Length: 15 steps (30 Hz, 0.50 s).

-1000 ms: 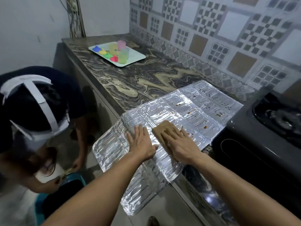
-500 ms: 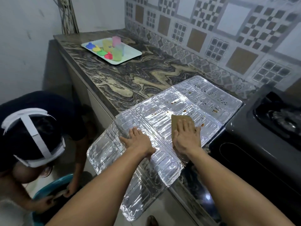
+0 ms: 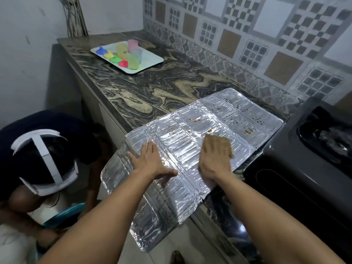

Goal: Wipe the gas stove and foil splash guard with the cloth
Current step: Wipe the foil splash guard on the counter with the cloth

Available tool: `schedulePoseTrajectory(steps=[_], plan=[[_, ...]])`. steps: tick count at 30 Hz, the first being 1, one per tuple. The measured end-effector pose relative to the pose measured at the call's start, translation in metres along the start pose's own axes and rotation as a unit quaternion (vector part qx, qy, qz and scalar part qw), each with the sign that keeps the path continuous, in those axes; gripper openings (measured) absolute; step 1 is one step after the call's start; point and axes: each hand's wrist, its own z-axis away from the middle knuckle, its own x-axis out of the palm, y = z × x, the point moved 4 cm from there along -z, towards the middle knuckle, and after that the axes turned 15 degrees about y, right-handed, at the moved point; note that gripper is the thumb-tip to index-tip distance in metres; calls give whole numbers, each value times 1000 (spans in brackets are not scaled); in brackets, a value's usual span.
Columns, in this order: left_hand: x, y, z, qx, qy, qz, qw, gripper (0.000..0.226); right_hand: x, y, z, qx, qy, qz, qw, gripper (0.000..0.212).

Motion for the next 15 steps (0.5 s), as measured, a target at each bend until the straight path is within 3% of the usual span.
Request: schedulePoseTrajectory(steps=[2, 4, 7, 10, 15], plan=[[1, -1, 1, 5, 4, -2, 1000, 144, -2, 22, -6, 127, -5, 8, 992, 58], [0, -1, 2, 11, 13, 8, 1000, 143, 1, 25, -8, 166, -24, -6, 986, 61], [3, -3, 3, 14, 22, 23, 999, 144, 2, 0, 5, 30, -14, -28, 999, 62], [2, -4, 4, 17, 28, 28, 999, 144, -3, -30, 28, -123, -38, -76, 989, 58], [2, -5, 8, 21, 36, 26, 999, 143, -11, -58, 30, -213, -74, -190, 955, 58]])
